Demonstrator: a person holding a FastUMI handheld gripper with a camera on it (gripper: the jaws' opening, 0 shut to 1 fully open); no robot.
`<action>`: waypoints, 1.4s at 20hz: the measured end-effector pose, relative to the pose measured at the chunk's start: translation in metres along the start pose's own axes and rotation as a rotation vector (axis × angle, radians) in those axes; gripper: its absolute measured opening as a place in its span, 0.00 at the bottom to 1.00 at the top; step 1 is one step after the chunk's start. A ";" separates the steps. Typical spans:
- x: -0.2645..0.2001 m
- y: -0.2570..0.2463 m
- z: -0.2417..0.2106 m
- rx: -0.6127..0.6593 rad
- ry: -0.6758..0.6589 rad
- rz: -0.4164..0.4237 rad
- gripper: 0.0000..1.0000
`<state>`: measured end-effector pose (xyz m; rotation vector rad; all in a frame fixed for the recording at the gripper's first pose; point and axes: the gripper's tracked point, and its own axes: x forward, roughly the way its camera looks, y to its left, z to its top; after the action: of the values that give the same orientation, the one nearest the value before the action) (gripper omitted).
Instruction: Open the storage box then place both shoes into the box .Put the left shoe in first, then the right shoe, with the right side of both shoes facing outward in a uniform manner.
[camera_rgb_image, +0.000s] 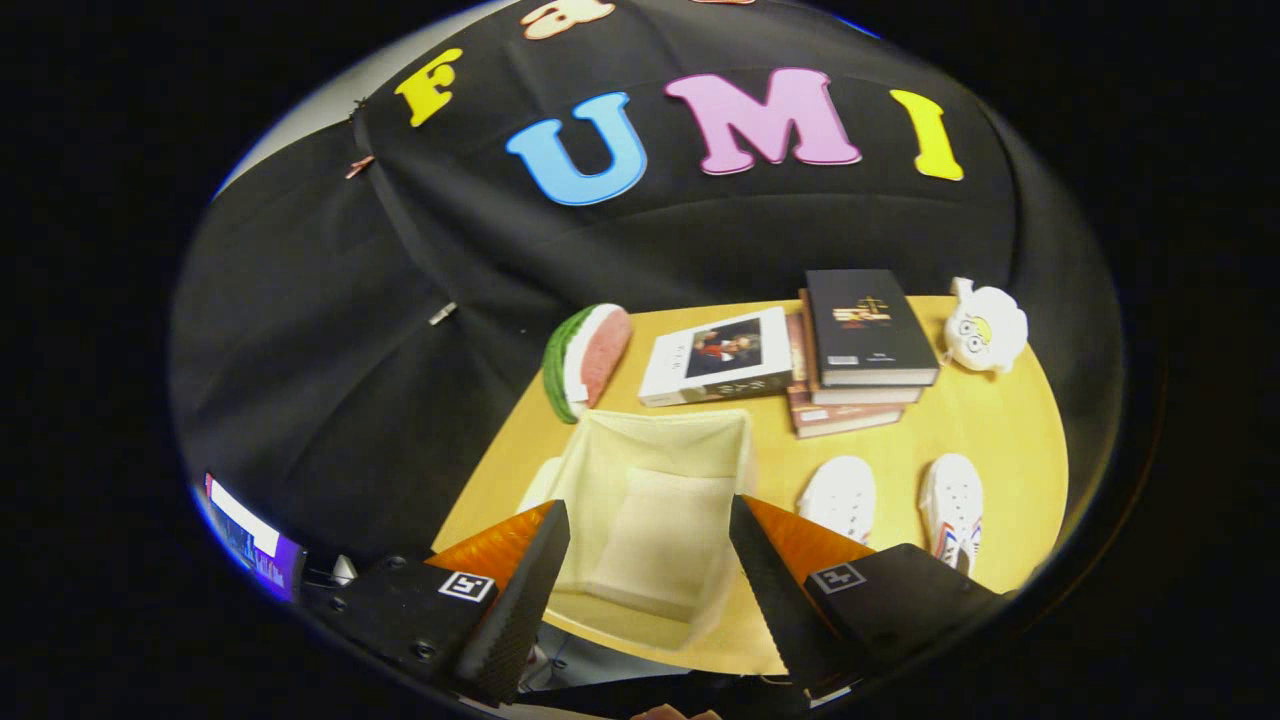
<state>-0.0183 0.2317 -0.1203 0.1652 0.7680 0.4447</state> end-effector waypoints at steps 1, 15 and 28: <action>-0.003 -0.019 -0.005 0.009 -0.003 -0.036 0.98; 0.042 -0.176 -0.126 0.070 0.182 -0.323 0.99; 0.136 -0.208 -0.148 0.316 0.354 -0.256 0.79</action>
<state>0.0321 0.1034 -0.3749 0.2833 1.1909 0.1056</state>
